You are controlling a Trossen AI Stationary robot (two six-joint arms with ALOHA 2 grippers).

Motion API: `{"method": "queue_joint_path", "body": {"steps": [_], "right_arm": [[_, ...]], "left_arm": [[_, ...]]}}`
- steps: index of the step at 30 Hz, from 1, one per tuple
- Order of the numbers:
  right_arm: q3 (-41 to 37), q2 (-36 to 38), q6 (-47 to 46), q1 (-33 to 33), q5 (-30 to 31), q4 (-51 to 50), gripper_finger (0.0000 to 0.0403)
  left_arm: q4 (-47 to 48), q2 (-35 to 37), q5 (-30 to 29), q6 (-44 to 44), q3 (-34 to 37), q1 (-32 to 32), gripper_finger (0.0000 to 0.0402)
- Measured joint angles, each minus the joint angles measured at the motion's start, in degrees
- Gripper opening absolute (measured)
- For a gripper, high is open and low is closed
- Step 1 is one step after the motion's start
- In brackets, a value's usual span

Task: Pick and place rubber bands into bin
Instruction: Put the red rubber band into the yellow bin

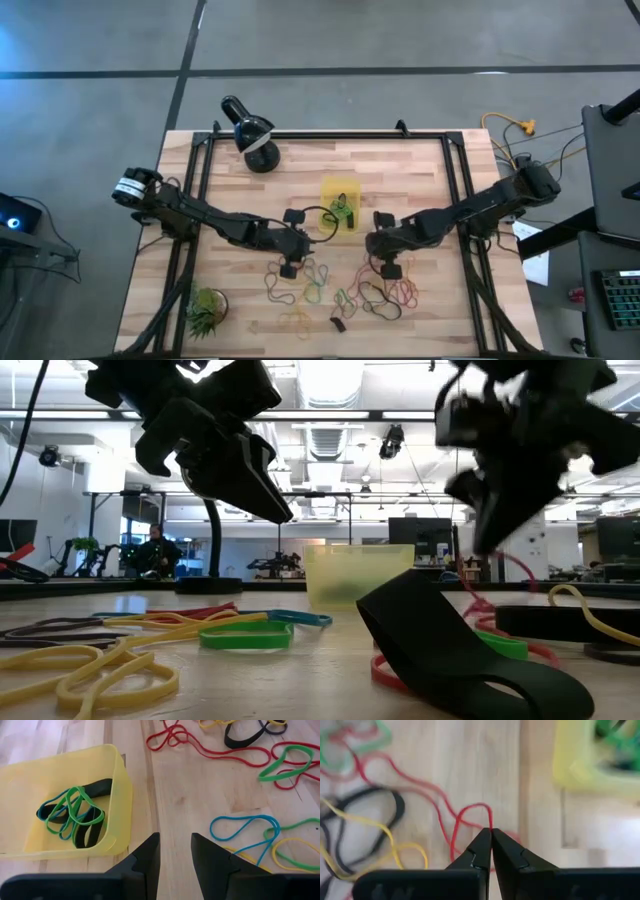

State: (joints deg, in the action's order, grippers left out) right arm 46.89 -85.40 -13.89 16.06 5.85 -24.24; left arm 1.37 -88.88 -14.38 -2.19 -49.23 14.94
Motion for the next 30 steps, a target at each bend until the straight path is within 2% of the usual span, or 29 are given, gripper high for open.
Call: {"method": "queue_joint_path", "body": {"steps": [12,16,22,30], "right_arm": [[2.9,13.6,5.3,4.4,8.7,-1.3,0.0008],[3.9,16.4,8.3,6.1,13.8,-0.6,0.0008],[6.0,16.2,15.5,6.5,23.2,1.1,0.0008],[6.1,12.8,28.2,3.0,34.1,14.9,0.0008]], "left_arm": [[-0.5,0.0,0.0,0.0,0.0,0.0,0.0094],[-0.8,0.0,0.0,0.0,0.0,0.0,0.0094],[-1.4,0.0,0.0,0.0,0.0,0.0,0.0094],[-2.9,0.0,0.1,-0.1,0.0,0.0,0.0094]]}}
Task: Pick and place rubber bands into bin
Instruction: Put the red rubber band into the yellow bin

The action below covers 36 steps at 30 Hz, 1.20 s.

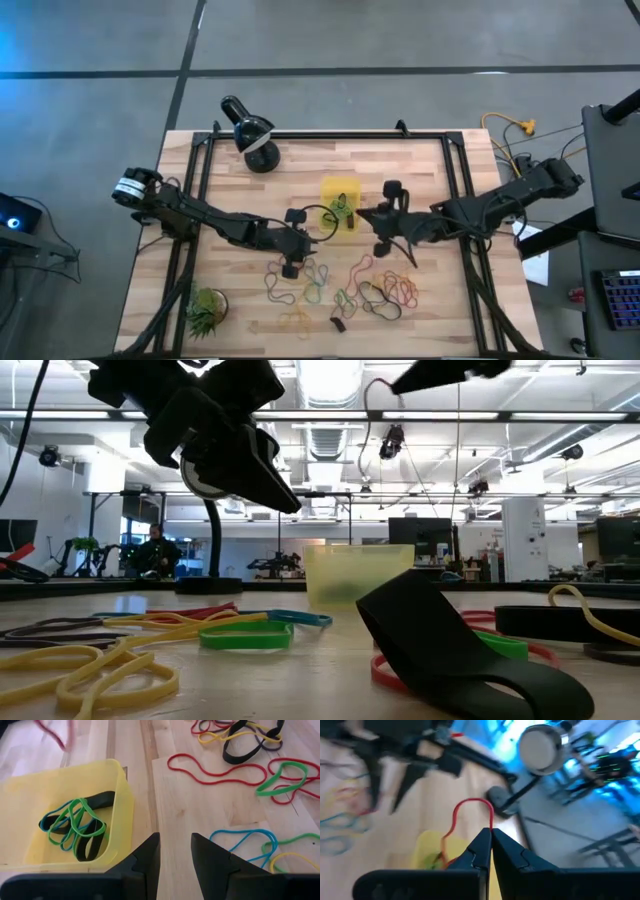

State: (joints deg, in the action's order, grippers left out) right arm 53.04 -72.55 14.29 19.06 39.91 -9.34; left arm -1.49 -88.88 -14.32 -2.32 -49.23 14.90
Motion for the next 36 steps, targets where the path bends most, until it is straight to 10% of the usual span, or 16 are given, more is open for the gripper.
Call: {"method": "queue_joint_path", "body": {"steps": [25,36], "right_arm": [[0.0,-21.1,-0.3,-12.1,-2.5,4.1,0.0011],[0.0,-20.2,-1.9,-12.1,-4.3,3.7,0.0098]], "left_arm": [[0.5,0.0,0.1,0.1,0.0,0.1,0.0094],[0.8,0.0,0.1,0.5,0.0,0.2,0.0094]]}}
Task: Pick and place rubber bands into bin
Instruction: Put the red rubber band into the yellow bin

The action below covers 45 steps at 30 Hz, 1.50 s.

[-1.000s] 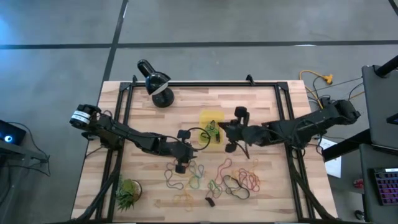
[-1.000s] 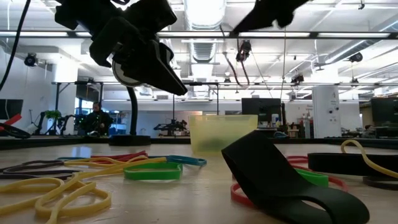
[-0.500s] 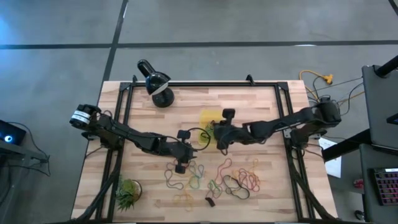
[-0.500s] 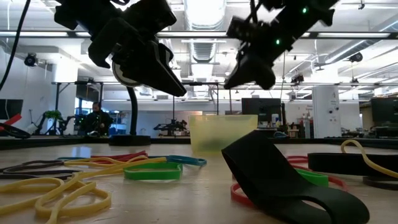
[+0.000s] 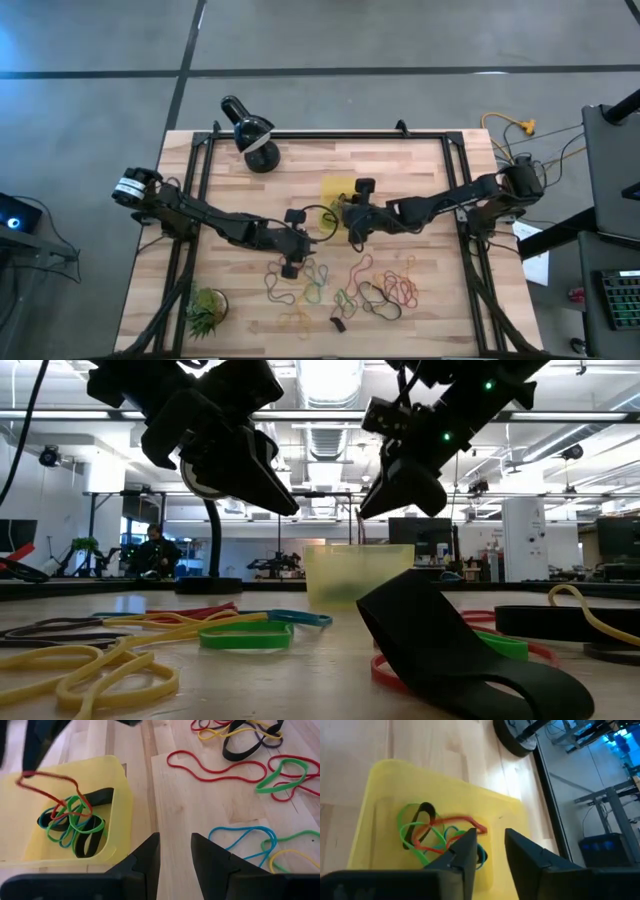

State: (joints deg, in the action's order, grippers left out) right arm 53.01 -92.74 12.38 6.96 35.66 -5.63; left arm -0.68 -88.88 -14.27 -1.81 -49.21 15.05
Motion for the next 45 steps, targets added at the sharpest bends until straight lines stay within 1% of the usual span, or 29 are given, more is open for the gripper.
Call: {"method": "queue_joint_path", "body": {"steps": [4,7,9,15,21,25,27,35,45], "right_arm": [[0.0,1.5,-0.7,0.2,-0.7,-0.3,0.0119],[0.0,2.3,-0.8,0.2,-2.5,-1.8,0.0125],[0.0,2.3,-1.3,0.2,-2.7,-2.0,0.0127],[0.0,2.7,-3.2,0.6,-2.8,-3.0,0.0123],[0.0,2.7,-3.1,2.8,-2.8,-3.7,0.0115],[0.0,2.7,-3.2,4.7,-2.9,-4.9,0.0109],[0.0,2.7,-3.4,5.7,-2.9,-4.9,0.0106],[0.0,2.8,-4.8,8.9,-2.9,-4.9,0.0095],[0.0,2.8,-6.4,9.3,-2.9,-4.9,0.0089]], "left_arm": [[1.6,0.0,0.4,0.1,0.0,0.0,0.0094],[3.0,0.0,0.5,1.4,0.0,0.0,0.0094],[4.1,0.0,0.5,2.5,0.0,0.0,0.0094],[8.1,0.0,0.9,5.5,0.0,0.1,0.0094],[14.8,0.0,4.5,9.2,0.0,0.2,0.0094],[16.9,0.0,6.7,10.6,0.0,0.2,0.0093],[17.2,0.0,7.6,10.6,0.0,0.3,0.0093],[17.6,-0.6,7.7,10.5,0.1,0.3,0.0093],[13.7,-6.7,6.3,8.5,0.1,-0.3,0.0093]]}}
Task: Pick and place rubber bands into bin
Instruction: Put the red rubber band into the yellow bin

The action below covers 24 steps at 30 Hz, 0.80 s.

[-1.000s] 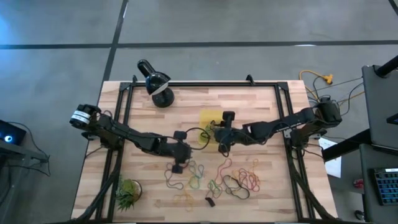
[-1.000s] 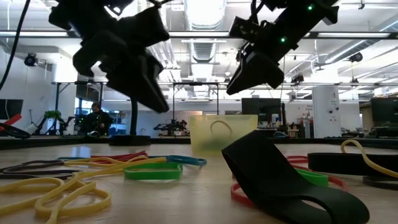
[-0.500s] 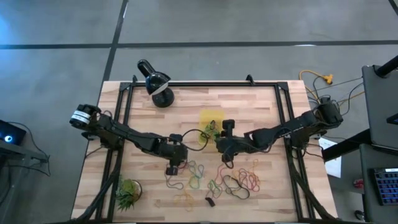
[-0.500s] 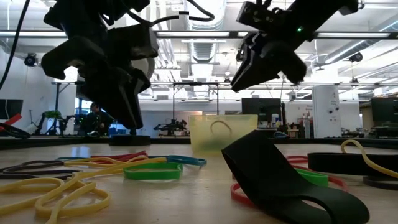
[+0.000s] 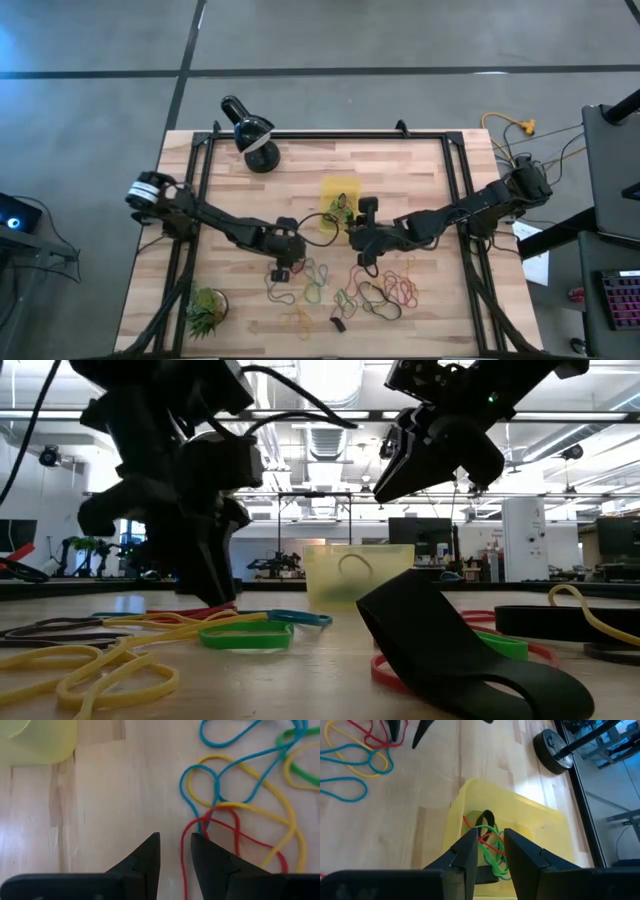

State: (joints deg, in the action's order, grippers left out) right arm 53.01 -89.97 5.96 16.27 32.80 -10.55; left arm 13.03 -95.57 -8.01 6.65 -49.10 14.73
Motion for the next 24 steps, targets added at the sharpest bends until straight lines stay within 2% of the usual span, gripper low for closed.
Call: {"method": "queue_joint_path", "body": {"steps": [14,16,20,24], "right_arm": [[0.0,0.0,0.0,0.0,0.0,0.0,0.0077],[0.0,0.0,0.0,0.0,0.0,0.0,0.0074],[0.0,0.0,0.2,0.0,0.0,0.0,0.0072],[0.0,0.0,0.2,0.0,0.0,0.0,0.0075]], "left_arm": [[-0.9,-2.4,-0.8,0.0,-0.3,-0.1,0.0088],[-1.0,-2.4,-0.7,-0.1,-0.3,-0.1,0.0072],[-1.1,-2.5,-0.3,-1.3,-0.3,0.0,0.0015],[-0.8,-2.5,-1.5,-1.4,-0.7,0.0,0.0006]]}}
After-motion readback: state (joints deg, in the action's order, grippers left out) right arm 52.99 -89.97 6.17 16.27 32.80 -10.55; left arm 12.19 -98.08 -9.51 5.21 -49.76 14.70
